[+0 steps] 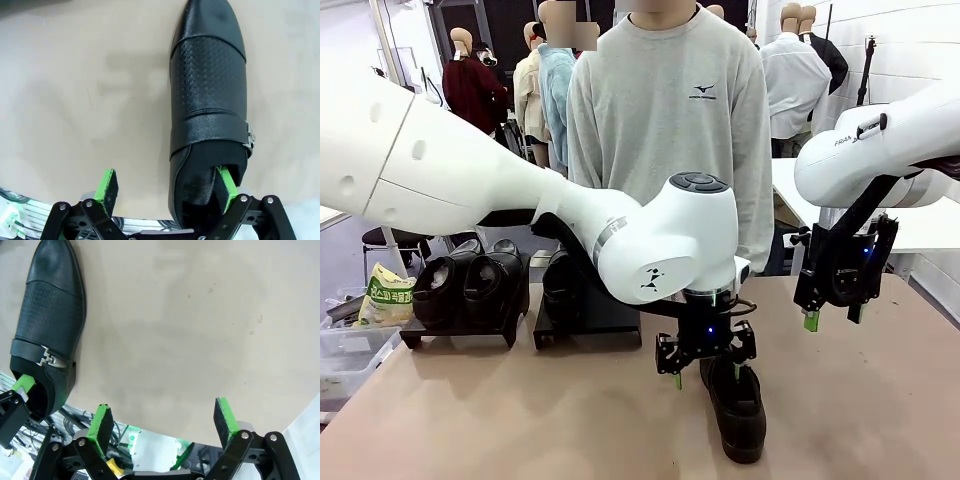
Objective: Organize the shoes by placing them on the stand.
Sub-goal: Place the Shoe from the middle of the table onto the Shoes Stand.
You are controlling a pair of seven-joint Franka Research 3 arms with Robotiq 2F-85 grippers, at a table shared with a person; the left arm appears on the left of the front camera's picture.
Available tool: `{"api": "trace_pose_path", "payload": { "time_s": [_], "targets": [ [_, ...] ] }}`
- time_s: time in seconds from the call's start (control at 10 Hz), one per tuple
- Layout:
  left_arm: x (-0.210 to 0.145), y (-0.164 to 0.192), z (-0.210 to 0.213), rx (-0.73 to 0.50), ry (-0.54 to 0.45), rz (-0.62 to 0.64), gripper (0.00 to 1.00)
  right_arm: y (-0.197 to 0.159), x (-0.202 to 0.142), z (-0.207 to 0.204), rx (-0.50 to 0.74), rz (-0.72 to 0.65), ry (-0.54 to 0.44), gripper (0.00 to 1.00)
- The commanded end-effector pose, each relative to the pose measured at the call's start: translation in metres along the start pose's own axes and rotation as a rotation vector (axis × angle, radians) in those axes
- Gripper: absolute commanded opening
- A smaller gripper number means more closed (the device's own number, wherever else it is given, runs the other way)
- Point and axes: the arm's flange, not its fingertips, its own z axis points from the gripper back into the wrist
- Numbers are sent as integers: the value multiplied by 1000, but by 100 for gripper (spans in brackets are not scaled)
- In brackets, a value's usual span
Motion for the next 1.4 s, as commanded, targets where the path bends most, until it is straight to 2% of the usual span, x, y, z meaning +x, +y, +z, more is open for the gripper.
{"api": "trace_pose_path", "payload": {
  "time_s": [0.0, 0.3, 0.4, 0.6, 1.0, 1.3],
  "targets": [
    [-8, -4, -5, -10, 30, 36, 100, 0, 1, 3, -22, -13, 13, 100],
    [-16, 6, -15, -6, 52, 48, 100, 0, 1, 3, -22, -13, 13, 100],
    [-18, 10, -19, -27, 50, 37, 96, 0, 1, 3, -22, -13, 13, 100],
    [-20, 11, -20, -36, 56, 26, 67, 0, 1, 3, -22, -13, 13, 100],
    [-20, 11, -19, -42, 68, 19, 0, 0, 1, 3, -22, -13, 13, 100],
    [-20, 6, -6, -89, 60, -3, 0, 0, 1, 3, -22, -13, 13, 100]
  ]
}}
